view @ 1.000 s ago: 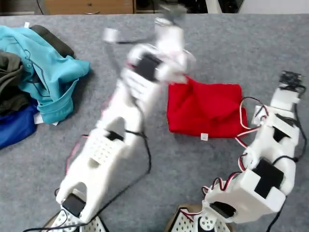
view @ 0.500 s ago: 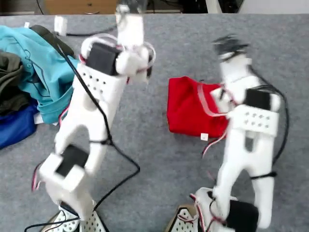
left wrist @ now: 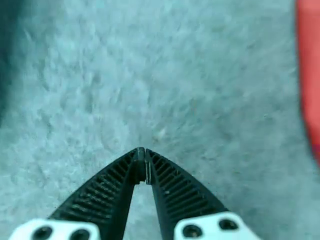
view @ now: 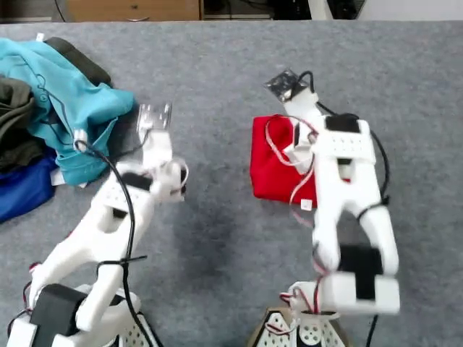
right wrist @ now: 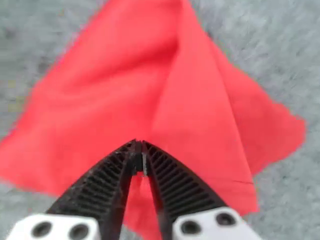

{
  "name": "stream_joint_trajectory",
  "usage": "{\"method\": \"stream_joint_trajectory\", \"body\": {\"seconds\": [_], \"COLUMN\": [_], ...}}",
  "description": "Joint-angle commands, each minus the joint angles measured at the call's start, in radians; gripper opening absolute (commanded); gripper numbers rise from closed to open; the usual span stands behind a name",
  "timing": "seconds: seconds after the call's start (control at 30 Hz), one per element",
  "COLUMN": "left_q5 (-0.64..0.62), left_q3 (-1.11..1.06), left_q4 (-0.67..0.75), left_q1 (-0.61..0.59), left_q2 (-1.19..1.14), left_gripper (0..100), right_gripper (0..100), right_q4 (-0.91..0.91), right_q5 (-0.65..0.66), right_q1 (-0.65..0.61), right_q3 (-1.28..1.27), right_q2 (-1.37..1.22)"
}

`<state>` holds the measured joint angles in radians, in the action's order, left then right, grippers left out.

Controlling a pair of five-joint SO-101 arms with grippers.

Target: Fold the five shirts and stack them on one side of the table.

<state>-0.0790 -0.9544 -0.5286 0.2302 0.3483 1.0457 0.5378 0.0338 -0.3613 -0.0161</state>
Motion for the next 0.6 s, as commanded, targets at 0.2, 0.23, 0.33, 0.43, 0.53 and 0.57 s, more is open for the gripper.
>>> {"method": "stream_joint_trajectory", "body": {"seconds": [0.2,0.23,0.33,0.43,0.53,0.57], "left_q5": [0.006,0.008,0.008,0.008,0.008,0.006], "left_q3": [-0.044,-0.041,-0.043,-0.043,-0.043,-0.043], "left_q4": [0.126,0.120,0.121,0.121,0.121,0.121], "left_q1": [-0.017,-0.017,-0.017,-0.018,-0.018,-0.018], "left_q2": [-0.033,-0.035,-0.038,-0.038,-0.038,-0.038], "left_gripper": [2,2,2,2,2,2], "right_gripper": [0.2,0.2,0.2,0.3,0.2,0.2], "right_q4": [-0.002,0.006,0.121,0.436,0.698,0.736], "right_q5": [-0.106,-0.121,-0.144,-0.098,-0.068,-0.080], "right_q1": [0.179,0.189,0.205,0.174,0.136,0.134], "right_q3": [0.625,0.705,0.952,1.175,1.260,1.273], "right_q2": [-0.406,-0.450,-0.553,-0.598,-0.648,-0.657]}}
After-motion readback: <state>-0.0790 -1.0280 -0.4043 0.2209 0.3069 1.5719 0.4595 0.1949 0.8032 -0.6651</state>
